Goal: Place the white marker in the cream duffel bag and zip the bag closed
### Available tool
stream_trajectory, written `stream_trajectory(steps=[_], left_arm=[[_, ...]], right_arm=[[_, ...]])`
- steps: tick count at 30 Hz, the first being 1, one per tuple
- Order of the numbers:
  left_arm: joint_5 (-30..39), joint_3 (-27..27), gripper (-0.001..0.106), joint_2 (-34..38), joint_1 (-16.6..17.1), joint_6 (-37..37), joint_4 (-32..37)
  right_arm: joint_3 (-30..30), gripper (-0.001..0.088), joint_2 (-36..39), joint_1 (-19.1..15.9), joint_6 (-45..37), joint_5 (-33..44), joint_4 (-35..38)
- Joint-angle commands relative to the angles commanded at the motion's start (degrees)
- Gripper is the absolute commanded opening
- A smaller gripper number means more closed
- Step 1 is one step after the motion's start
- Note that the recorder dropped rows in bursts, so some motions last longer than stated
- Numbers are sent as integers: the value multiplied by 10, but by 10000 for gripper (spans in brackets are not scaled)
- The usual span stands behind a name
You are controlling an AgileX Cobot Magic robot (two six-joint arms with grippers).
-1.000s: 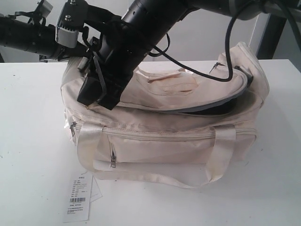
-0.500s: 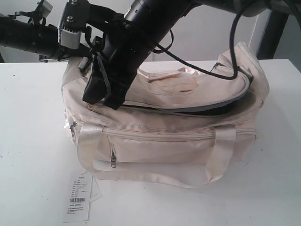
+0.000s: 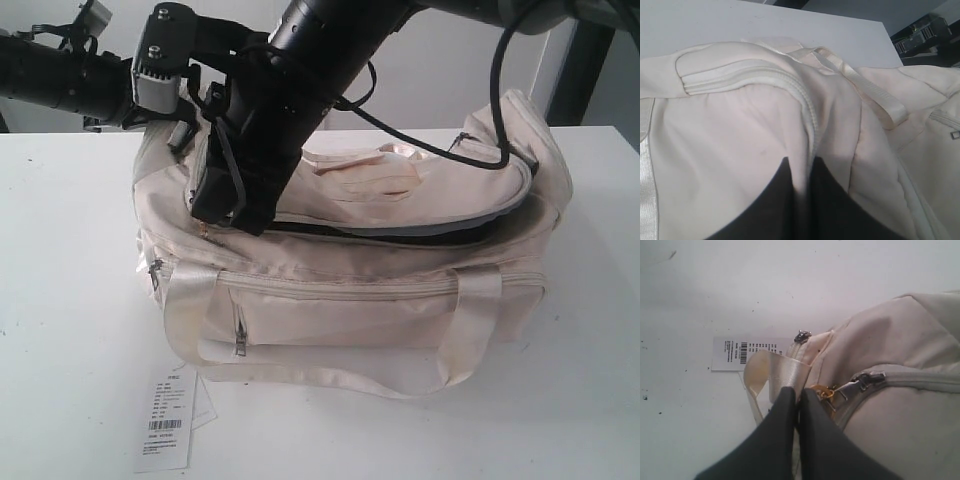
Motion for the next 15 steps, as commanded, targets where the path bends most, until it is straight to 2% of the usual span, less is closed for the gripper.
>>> stream_trajectory(steps=[15], left_arm=[[-1,0,6,0,0,0,0]], right_arm=[[1,0,-19,0,54,0,2]])
